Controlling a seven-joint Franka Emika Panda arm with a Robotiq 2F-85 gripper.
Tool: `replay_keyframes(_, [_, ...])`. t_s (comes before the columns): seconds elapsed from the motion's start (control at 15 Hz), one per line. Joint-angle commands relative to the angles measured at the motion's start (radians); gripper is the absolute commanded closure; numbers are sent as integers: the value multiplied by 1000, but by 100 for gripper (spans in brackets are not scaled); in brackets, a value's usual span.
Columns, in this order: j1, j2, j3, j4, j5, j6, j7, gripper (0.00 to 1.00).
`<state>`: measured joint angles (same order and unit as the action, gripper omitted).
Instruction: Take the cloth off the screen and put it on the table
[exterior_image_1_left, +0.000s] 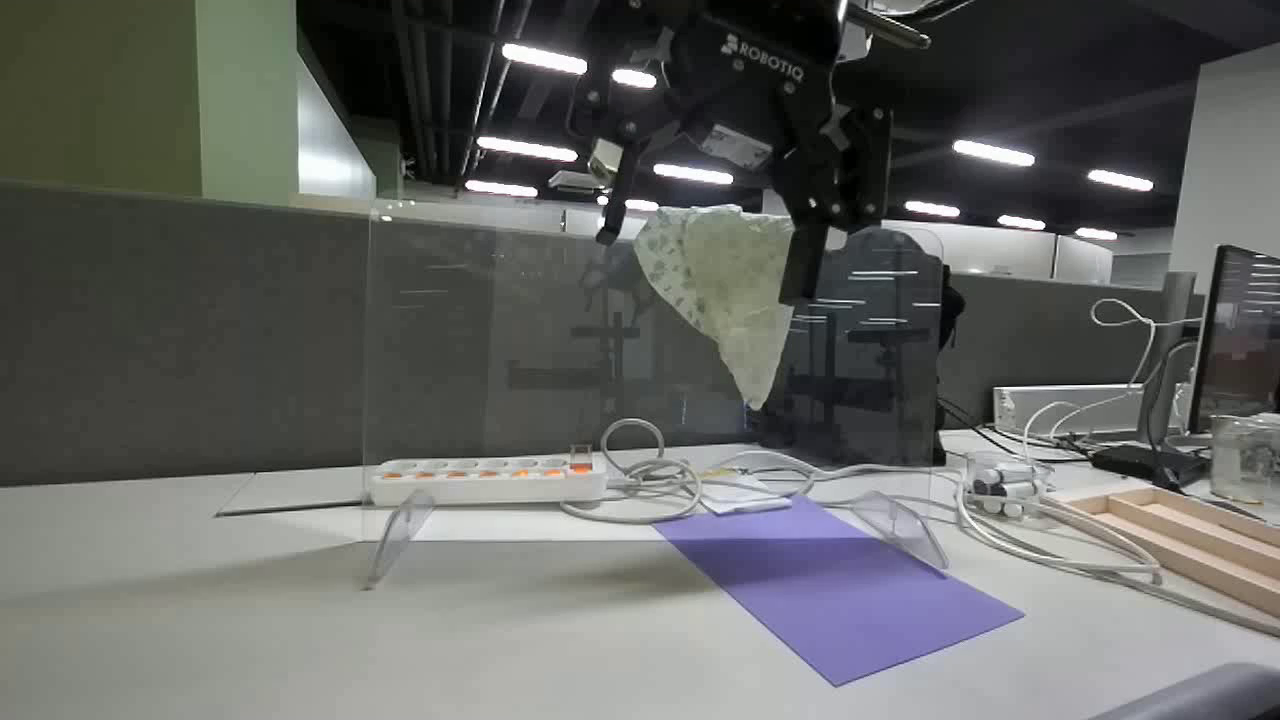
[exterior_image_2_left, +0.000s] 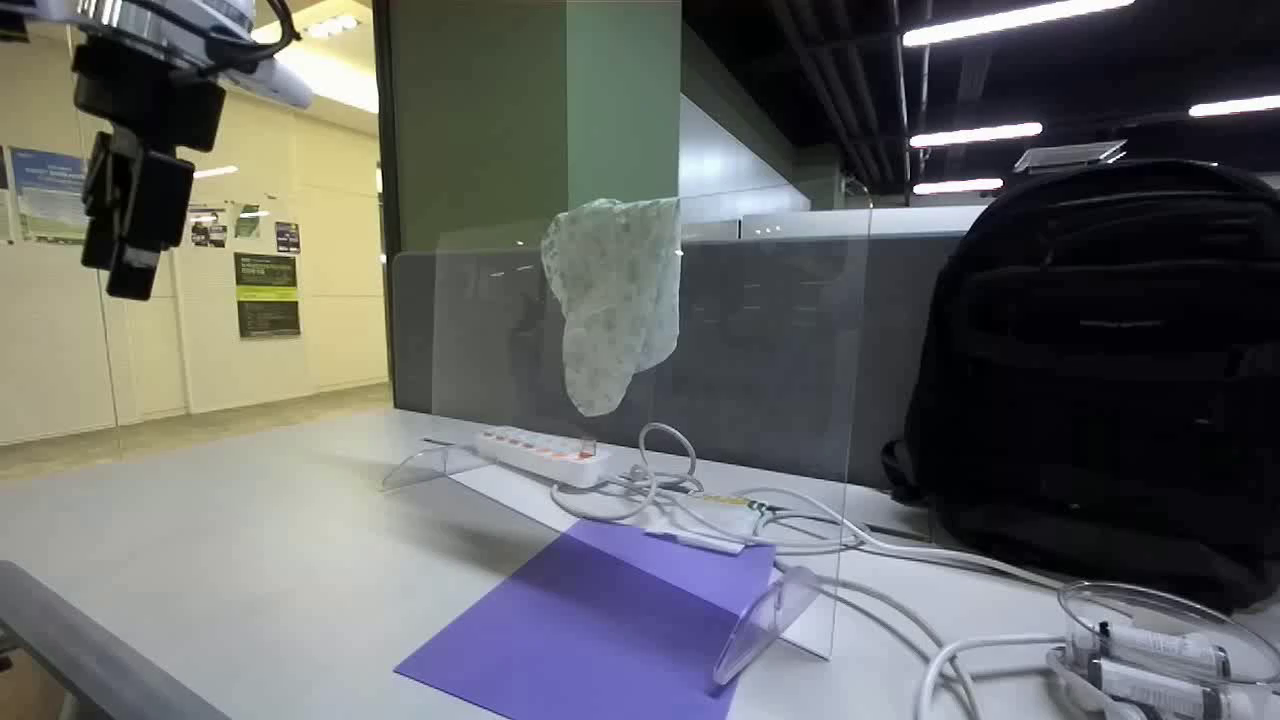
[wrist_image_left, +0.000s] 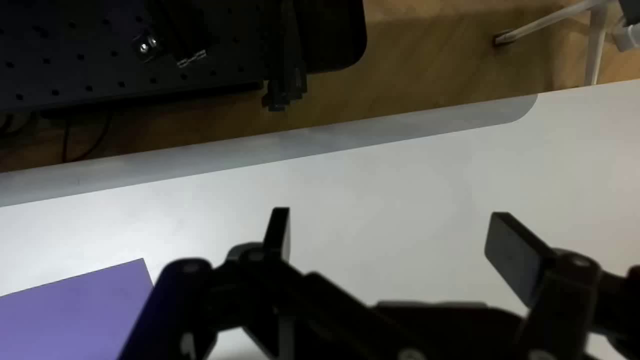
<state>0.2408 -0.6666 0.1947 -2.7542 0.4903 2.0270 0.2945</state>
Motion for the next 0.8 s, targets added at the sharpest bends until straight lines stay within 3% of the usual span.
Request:
replay_keyframes(0.0, [-7,0,6,2,3,-4,-3,0])
replay_keyframes(0.73, [-21,-4,6,-7,-2,15,6,0])
